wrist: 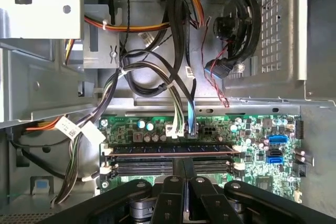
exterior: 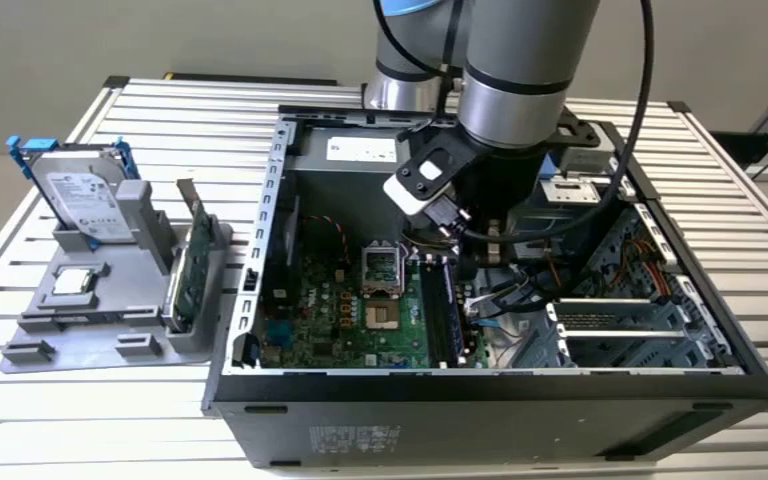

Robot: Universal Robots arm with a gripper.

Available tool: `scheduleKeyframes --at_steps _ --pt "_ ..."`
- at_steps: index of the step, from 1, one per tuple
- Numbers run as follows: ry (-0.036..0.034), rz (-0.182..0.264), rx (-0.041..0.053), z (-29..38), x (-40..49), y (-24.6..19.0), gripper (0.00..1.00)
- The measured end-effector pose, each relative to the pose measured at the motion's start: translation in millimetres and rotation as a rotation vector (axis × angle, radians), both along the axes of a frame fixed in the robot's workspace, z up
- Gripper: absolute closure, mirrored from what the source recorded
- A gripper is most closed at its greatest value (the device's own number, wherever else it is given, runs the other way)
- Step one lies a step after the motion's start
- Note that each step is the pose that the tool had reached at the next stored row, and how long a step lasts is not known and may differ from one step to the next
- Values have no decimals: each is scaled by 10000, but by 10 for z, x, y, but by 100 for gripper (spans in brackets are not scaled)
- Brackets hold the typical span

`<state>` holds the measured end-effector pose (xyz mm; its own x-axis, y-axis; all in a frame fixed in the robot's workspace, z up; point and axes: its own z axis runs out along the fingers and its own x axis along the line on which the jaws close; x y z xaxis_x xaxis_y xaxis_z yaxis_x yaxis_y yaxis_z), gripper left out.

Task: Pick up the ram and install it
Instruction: 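Press down the ram until it locks into place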

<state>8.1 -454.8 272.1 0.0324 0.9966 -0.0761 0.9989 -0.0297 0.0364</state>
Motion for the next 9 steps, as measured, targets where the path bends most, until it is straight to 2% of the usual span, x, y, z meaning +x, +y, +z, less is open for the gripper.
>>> scheduleKeyframes --at_steps 2,9 --pt "77 4 -5 12 0 0 100" --pt "158 17 -3 53 -1 0 100"
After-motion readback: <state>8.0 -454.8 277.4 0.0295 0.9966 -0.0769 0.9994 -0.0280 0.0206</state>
